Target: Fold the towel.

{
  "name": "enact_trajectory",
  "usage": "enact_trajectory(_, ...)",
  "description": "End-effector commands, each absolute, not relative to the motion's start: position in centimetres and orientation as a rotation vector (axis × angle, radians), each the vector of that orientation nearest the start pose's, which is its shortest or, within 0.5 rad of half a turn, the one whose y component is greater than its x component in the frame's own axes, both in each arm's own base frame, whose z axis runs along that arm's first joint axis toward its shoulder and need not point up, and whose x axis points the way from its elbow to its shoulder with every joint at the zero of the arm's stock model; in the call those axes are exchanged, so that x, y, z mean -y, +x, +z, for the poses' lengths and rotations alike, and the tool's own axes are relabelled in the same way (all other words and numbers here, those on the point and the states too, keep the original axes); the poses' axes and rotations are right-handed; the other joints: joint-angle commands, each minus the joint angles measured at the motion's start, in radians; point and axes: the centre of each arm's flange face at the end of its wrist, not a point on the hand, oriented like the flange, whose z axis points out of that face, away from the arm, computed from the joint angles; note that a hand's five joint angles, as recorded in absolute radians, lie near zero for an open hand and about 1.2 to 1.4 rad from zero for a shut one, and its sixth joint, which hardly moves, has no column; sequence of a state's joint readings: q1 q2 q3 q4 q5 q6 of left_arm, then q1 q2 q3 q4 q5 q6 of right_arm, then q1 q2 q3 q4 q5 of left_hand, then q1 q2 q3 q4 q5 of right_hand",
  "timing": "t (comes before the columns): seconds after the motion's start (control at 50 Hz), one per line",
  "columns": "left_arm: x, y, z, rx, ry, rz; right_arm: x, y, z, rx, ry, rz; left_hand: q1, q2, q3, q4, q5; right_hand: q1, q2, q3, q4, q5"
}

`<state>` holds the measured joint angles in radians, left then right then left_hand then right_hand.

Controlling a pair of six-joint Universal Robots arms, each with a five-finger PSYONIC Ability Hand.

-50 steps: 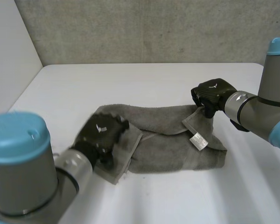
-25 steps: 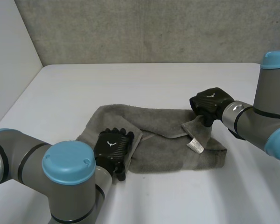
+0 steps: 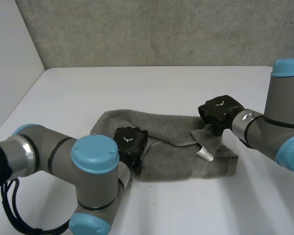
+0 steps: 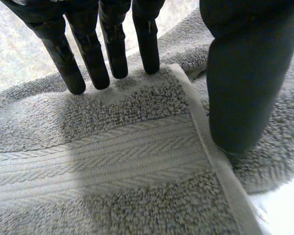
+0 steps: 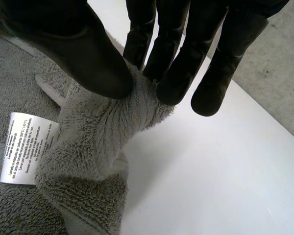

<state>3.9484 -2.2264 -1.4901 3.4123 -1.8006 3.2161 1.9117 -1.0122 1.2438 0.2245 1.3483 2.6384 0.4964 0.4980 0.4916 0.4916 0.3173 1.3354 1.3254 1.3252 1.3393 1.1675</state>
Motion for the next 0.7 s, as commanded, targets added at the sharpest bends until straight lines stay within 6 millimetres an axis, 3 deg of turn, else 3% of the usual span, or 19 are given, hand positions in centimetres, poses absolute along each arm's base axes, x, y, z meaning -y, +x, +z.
enact_trajectory(0.02,21.6,-35.4,11.1,-2.55,0.849,-1.977,30.7,27.0,19.1,-2.269,-1.216,-1.614,0.286,0.285,0.291,0.291,0.291,0.061,0.071,0.071,0.057,0.054)
enact_trajectory(0.24,22.9,-35.2,11.8,-2.522,0.81,-2.005,30.8,27.0,19.2,-2.265,-1.216,-1.617,0.566,0.564,0.57,0.57,0.57,0.061,0.071,0.071,0.057,0.054)
enact_trajectory(0.46,29.4,-31.8,15.2,-2.322,0.682,-2.051,32.5,27.7,20.3,-2.222,-1.248,-1.727,0.613,0.611,0.617,0.617,0.617,0.061,0.071,0.071,0.057,0.054)
enact_trajectory(0.56,33.3,-30.5,17.8,-2.223,0.591,-2.119,35.0,28.5,22.2,-2.174,-1.26,-1.903,0.624,0.623,0.629,0.629,0.629,0.061,0.071,0.071,0.057,0.054)
enact_trajectory(0.62,34.2,-30.4,18.6,-2.199,0.573,-2.153,35.8,28.8,22.8,-2.147,-1.274,-1.954,0.627,0.626,0.632,0.632,0.632,0.061,0.071,0.071,0.057,0.054)
enact_trajectory(0.7,37.2,-30.8,21.1,-2.114,0.562,-2.287,38.0,30.5,25.2,-1.992,-1.288,-2.161,0.715,0.713,0.72,0.72,0.72,0.061,0.071,0.071,0.057,0.054)
